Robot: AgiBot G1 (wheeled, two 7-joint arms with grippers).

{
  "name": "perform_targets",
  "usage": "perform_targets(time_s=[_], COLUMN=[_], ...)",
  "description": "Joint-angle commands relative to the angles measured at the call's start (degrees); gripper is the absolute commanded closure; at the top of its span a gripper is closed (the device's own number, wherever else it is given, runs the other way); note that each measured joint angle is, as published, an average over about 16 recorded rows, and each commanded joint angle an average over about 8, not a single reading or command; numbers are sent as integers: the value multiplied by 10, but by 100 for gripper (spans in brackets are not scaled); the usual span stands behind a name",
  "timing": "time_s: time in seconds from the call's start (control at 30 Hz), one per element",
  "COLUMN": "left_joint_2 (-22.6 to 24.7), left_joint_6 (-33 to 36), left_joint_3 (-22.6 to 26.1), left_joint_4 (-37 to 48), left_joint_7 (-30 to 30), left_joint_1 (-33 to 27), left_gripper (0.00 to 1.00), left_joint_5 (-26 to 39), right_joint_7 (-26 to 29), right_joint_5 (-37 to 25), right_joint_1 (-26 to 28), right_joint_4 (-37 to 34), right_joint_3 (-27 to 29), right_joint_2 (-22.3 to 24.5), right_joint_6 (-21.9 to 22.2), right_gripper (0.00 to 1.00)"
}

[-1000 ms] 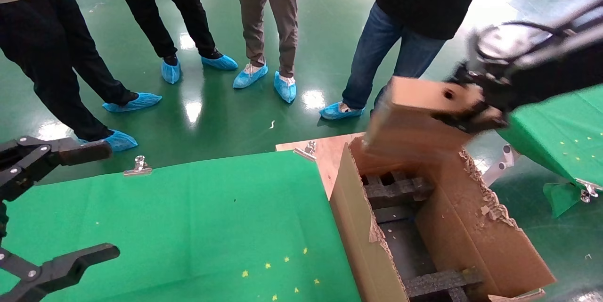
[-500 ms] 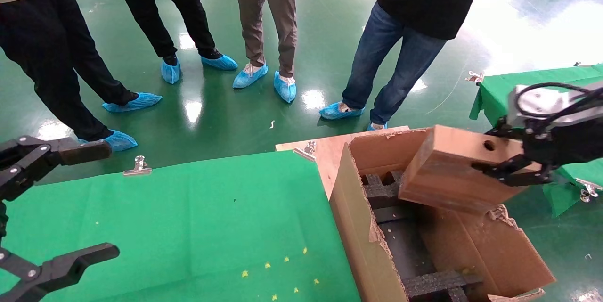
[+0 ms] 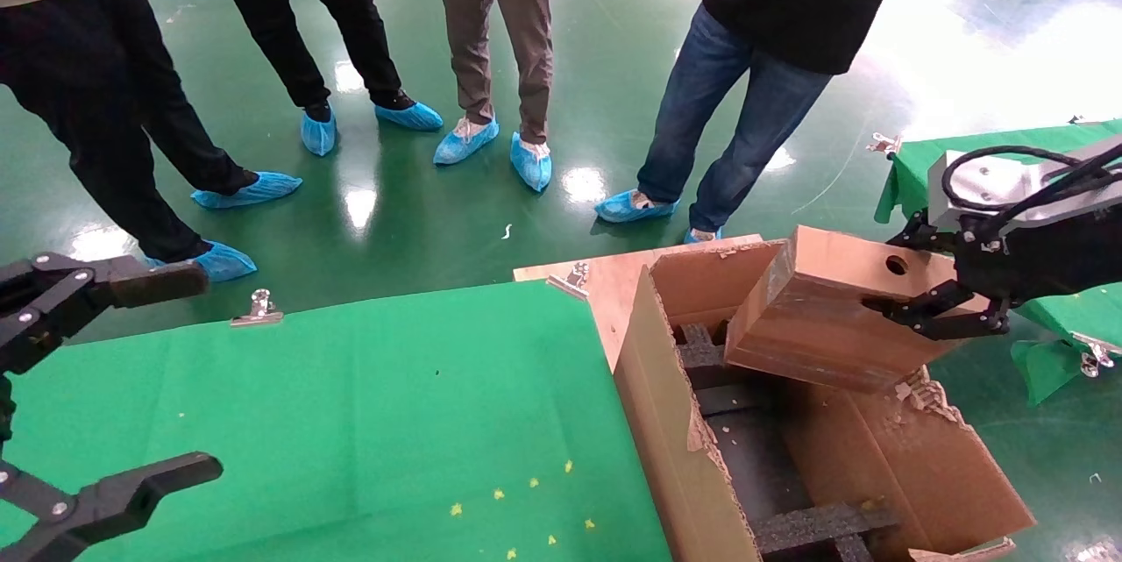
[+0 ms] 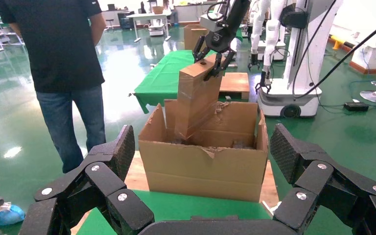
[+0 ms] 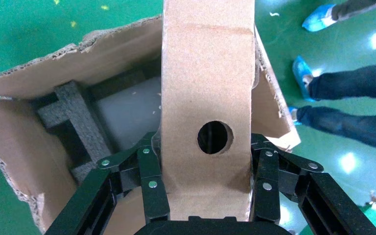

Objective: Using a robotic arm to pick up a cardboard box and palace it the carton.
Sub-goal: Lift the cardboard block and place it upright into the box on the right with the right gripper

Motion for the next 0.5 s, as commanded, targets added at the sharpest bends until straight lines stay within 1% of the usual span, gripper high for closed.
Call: perform_targets(time_s=[0.03,0.13,0.23,0.37,0.5], left_joint_2=[0,0,0,0,0], left_joint_6=[0,0,0,0,0], left_joint_3=[0,0,0,0,0], left_joint_4=[0,0,0,0,0], left_joint_7=[0,0,0,0,0], left_joint_1=[0,0,0,0,0], left_gripper=[0,0,0,0,0], left_joint_5=[0,0,0,0,0], right_joint_7=[2,55,126,237,363], right_joint_5=[3,3,-9,-43,-83], right_joint_1=[-3,-18,-32,-47,-63], right_joint_4=[-2,20,56,122,186], right_joint_3=[-1,-7,-14,-25,-37], right_joint_2=[0,14,33,62,86], right_joint_6=[0,22,52,100,148], right_gripper=[100,100,100,100,100])
